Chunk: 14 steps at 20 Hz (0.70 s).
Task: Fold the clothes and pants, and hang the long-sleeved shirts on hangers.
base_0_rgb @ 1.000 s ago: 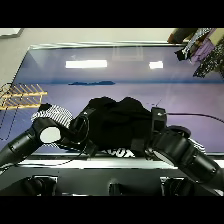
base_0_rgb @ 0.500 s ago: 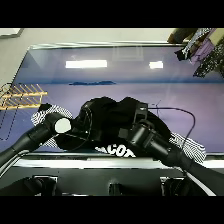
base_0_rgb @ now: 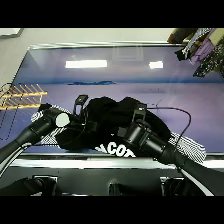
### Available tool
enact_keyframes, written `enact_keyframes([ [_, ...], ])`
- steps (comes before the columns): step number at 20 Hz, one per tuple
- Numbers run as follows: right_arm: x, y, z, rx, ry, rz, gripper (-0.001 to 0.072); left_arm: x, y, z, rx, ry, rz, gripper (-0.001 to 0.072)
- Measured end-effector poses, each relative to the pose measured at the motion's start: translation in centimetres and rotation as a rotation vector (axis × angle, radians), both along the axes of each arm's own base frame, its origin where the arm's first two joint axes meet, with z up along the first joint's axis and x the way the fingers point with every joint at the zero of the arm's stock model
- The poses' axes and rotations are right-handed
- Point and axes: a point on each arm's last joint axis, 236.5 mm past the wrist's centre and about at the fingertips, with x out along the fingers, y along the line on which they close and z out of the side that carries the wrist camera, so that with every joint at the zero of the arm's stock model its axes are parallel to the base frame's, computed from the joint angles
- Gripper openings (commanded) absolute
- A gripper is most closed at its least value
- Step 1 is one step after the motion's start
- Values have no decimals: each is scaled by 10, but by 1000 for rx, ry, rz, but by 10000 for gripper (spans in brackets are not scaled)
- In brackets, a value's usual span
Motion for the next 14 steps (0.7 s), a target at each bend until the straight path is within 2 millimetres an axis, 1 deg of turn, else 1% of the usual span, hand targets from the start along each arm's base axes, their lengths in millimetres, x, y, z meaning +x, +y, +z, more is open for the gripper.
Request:
enact_keyframes([
  [1, 0, 2, 0, 8, 0, -2, 397, 2, -1, -1, -1, -6, 2, 19],
  [2, 0, 3, -1, 16, 3, -6, 453, 4, -1, -2, -2, -10, 4, 19],
  [3, -1, 5, -2, 25, 5, -10, 488, 6, -2, -2, -4, -17, 6, 19],
  [6, -3, 6, -3, 31, 16, -20, 502, 9, -2, -3, -4, -26, 9, 19],
  [8, -7, 3, -4, 19, 33, -27, 502, 10, -3, -3, -6, -30, 10, 19],
  [11, -14, -5, -6, -14, 62, -40, 502, 11, -3, -3, -7, -34, 12, 19],
  [14, -27, -13, -16, -44, 111, -48, 502, 12, -3, -5, -5, -33, 12, 19],
])
